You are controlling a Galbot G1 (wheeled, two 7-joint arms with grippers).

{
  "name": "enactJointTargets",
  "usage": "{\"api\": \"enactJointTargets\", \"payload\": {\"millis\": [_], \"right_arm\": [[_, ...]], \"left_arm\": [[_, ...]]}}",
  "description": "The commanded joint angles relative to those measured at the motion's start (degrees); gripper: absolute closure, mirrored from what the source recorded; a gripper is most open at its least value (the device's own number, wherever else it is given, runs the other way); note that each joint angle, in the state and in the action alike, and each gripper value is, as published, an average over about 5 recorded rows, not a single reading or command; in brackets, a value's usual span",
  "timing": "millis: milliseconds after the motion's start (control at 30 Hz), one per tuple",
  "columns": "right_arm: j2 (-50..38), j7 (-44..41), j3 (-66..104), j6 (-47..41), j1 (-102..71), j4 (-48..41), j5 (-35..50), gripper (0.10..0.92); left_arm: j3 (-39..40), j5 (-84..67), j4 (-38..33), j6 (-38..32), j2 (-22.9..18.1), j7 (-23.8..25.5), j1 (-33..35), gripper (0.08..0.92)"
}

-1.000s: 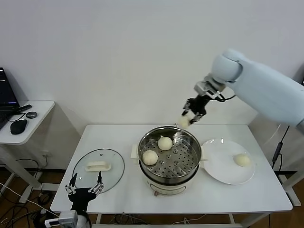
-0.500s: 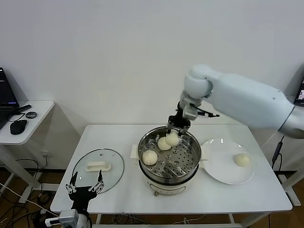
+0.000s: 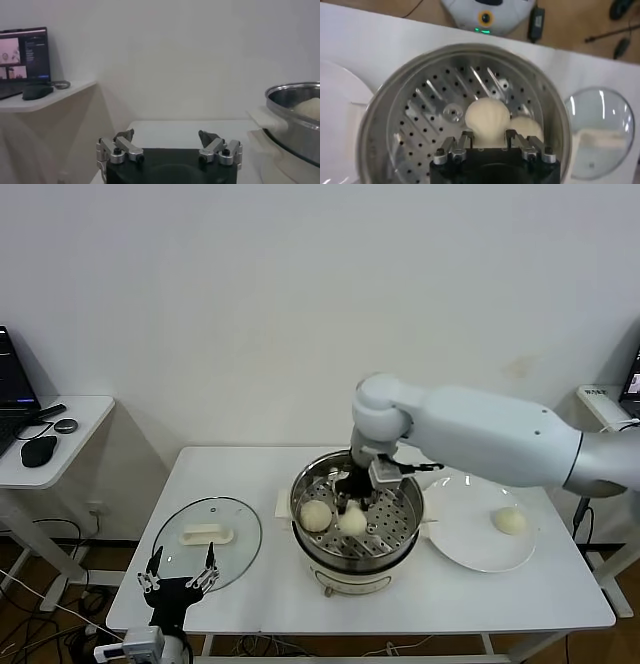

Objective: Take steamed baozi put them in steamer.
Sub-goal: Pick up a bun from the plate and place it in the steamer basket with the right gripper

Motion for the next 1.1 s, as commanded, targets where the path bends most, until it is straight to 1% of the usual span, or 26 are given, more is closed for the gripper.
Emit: {"api": "enactJointTargets", "payload": {"millis": [33,567,633,733,833,900,1000,1100], "right_arm": [[0.4,0.4,-2.0,1.9,-1.6,2.5,-2.4,0.607],[-1.0,-0.4,-3.0,-4.9,-2.0,2.3,-2.0,0.600],[-1.0,-0.3,-3.0,-5.5,-1.9,2.1,-2.0,0.582],[-1.0,-0.1,-2.8,-6.3,-1.6,2.2,-1.5,0.531],[-1.1,-0.2,-2.7,-7.0,-1.3,2.3,-0.5,0.444],[-1.2,-0.4,-2.7,-7.4,-1.0,2.5,0.0,0.366],[-1.6,-0.7,-2.7,-7.6,-0.6,2.8,0.4,0.282],[-2.3,-0.9,-2.3,-7.9,-0.2,3.2,1.1,0.222]], "left_arm": [[0.0,-0.1,0.2,0.0,0.0,-0.1,0.0,0.177],[0.1,-0.3,0.2,-0.1,0.0,-0.1,-0.1,0.177],[0.0,-0.3,0.2,-0.1,0.0,-0.1,-0.1,0.177],[0.0,-0.3,0.1,-0.1,0.0,-0.1,0.0,0.177],[0.0,-0.3,0.0,-0.1,0.0,-0.1,0.0,0.177],[0.1,-0.4,0.0,-0.1,0.0,-0.1,0.0,0.177],[0.2,-0.4,0.0,-0.1,0.0,-0.2,0.0,0.177],[0.3,-0.4,0.0,-0.1,0.0,-0.3,0.1,0.177]]}}
